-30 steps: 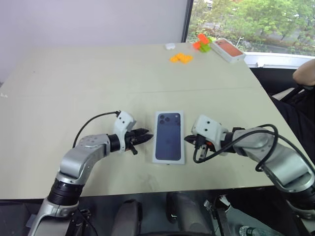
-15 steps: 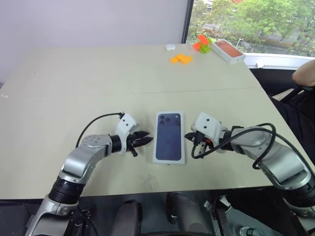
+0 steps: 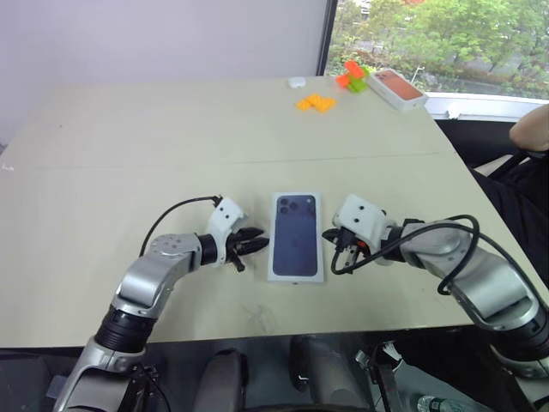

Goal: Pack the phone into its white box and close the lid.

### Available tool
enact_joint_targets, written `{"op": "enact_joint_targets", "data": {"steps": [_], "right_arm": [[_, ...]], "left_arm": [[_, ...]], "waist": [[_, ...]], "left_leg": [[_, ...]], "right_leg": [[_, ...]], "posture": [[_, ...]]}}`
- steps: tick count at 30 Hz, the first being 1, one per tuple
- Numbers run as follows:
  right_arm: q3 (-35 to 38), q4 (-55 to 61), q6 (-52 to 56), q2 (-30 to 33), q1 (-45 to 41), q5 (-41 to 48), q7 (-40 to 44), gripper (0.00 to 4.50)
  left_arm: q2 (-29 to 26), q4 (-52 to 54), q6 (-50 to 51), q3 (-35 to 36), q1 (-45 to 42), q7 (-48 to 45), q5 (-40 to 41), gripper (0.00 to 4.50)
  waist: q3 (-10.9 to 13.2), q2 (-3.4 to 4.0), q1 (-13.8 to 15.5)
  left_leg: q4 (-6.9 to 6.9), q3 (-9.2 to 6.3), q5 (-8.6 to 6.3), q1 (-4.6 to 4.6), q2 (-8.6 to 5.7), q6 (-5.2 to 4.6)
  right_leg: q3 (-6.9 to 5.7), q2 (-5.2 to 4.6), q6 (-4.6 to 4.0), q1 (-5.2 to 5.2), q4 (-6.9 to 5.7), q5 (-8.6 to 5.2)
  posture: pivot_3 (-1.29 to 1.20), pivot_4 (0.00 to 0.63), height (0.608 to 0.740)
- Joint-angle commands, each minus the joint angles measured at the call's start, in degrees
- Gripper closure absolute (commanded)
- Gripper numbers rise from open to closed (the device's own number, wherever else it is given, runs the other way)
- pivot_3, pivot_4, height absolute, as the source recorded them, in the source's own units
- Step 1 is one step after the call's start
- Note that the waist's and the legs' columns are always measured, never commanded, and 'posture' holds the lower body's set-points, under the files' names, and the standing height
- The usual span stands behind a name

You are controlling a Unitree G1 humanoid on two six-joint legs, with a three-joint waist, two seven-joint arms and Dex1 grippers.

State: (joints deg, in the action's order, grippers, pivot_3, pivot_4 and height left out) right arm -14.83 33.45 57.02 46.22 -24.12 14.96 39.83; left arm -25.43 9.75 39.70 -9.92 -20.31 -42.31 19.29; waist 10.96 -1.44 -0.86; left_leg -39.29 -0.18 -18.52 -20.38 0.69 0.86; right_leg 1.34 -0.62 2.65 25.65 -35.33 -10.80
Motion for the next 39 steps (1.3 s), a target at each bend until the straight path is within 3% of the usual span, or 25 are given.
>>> {"op": "enact_joint_targets", "data": {"steps": [1, 39], "right_arm": [[0.61, 1.61, -0.58, -0.60, -1.23, 0.72, 0.46, 4.50], [0.58, 1.32, -0.63, -0.27, -0.43, 0.32, 0.54, 4.50]], "left_arm": [[1.20, 2.33, -0.39, 0.70, -1.56, -0.48, 1.79, 3.05], [2.36, 0.72, -0.65, 0.97, -1.51, 0.01, 0.31, 3.05]], "waist": [[0.00, 0.00, 0.00], [0.00, -0.01, 0.03]], "left_leg": [[0.00, 0.00, 0.00, 0.00, 0.00, 0.00], [0.00, -0.01, 0.00, -0.02, 0.00, 0.00]], "right_leg": [[0.00, 0.00, 0.00, 0.00, 0.00, 0.00], [-0.01, 0.00, 0.01, 0.00, 0.05, -0.02]], "posture": [[0.00, 0.150, 0.740], [0.00, 0.150, 0.740]]}}
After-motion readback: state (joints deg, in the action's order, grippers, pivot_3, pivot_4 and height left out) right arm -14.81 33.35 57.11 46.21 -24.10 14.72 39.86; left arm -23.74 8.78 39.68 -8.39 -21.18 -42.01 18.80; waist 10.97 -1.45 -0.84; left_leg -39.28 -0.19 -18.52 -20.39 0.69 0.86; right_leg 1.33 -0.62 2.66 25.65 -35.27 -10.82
